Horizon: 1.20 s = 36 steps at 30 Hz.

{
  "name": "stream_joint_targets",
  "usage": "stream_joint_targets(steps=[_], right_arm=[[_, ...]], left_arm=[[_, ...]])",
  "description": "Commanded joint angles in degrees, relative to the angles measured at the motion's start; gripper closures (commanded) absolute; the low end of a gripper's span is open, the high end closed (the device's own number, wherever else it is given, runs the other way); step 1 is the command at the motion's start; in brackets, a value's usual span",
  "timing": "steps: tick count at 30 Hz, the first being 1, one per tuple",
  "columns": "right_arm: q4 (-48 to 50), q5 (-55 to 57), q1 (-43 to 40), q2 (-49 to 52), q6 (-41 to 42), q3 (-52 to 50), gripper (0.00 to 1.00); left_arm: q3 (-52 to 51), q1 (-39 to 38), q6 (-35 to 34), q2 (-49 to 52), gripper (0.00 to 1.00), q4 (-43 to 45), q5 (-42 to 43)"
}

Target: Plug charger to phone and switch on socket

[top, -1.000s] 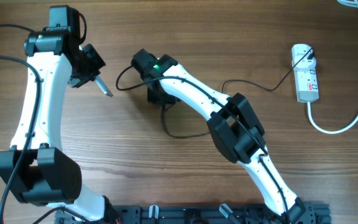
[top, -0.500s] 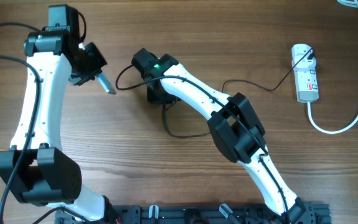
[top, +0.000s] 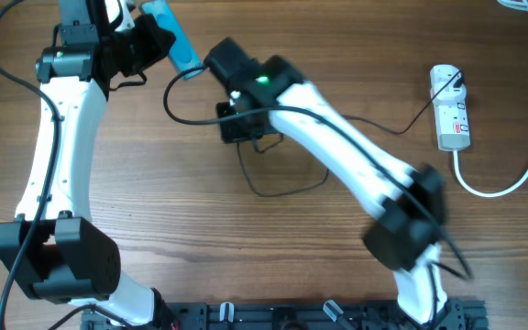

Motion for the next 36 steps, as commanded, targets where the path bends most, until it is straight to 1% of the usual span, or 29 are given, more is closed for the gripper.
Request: stream_joint_targets(steps=[1,7,12,14,21,26,36], right_arm=[[-2.01,-4.11,0.28,-6.67,-4.76,0.44,0.96],[-4.61,-4.09,1.95,-11.08,-5.18,0.44,0.96],[-3.41,-3.54,3.45,-11.3,-4.13,0.44,0.96],[-2.25,-3.48,3.54,-11.5,-2.78,0.44,0.95],[-1.33,-1.73,3.43,-14.75,-3.1,0.44,0.96],[-1.29,2.97,3.43,-17.86,-3.23,0.44,0.96],[0.26,2.99,3.43,-18.1,-3.23,0.44,0.96]], left_arm=[[0.37,0.13,-3.58,0.09,0.96,3.82,10.67],[0.37,0.13,-3.52,0.09,0.96,8.07,28.3],[0.37,-0.24,-2.43,0.09,0.96,8.61,43.28],[0.37,-0.31,-1.22,0.09,0.96,8.63,47.17],[0.37,0.52,-1.16,0.09,0.96,8.61,48.15],[0.37,0.35,-1.11,0.09,0.96,8.61,52.15],[0.37,0.35,-0.5,0.09,0.96,8.33,52.63]])
